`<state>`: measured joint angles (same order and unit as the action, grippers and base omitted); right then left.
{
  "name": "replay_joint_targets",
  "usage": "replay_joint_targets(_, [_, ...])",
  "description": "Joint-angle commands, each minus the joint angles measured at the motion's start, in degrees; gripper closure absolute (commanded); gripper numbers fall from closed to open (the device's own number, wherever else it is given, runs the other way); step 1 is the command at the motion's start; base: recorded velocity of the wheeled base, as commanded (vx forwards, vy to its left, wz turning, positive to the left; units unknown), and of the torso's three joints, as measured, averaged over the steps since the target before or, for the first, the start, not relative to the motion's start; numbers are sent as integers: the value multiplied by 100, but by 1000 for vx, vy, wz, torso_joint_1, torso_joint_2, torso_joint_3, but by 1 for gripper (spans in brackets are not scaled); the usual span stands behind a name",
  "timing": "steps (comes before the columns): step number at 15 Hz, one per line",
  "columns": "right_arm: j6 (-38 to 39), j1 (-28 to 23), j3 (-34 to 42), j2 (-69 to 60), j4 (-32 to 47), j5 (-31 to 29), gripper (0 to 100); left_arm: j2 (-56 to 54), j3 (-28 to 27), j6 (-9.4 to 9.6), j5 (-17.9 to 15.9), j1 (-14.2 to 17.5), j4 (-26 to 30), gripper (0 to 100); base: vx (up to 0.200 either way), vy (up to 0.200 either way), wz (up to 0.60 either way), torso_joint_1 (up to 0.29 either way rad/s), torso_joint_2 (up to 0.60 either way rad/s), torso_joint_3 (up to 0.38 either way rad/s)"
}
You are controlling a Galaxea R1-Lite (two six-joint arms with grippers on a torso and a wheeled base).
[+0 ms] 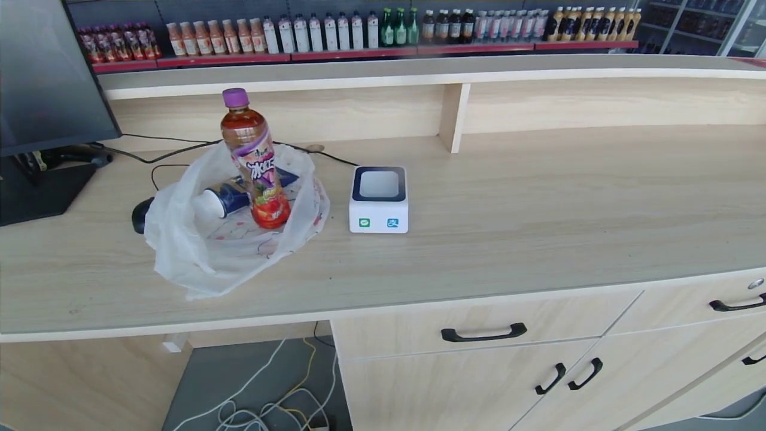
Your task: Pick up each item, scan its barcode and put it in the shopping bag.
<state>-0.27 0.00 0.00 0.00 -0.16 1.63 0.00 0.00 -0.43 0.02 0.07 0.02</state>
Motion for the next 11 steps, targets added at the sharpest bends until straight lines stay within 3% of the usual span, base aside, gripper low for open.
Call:
replay_joint_targets(1, [0, 0, 0, 0, -2, 4, 0, 0, 0, 8, -2, -7, -2, 0, 0, 0, 0, 0, 0, 0])
replay_joint_targets(11, [9, 0, 0, 0, -2, 4, 0, 0, 0, -1, 6, 1, -2, 0, 0, 0, 0, 0, 0, 0])
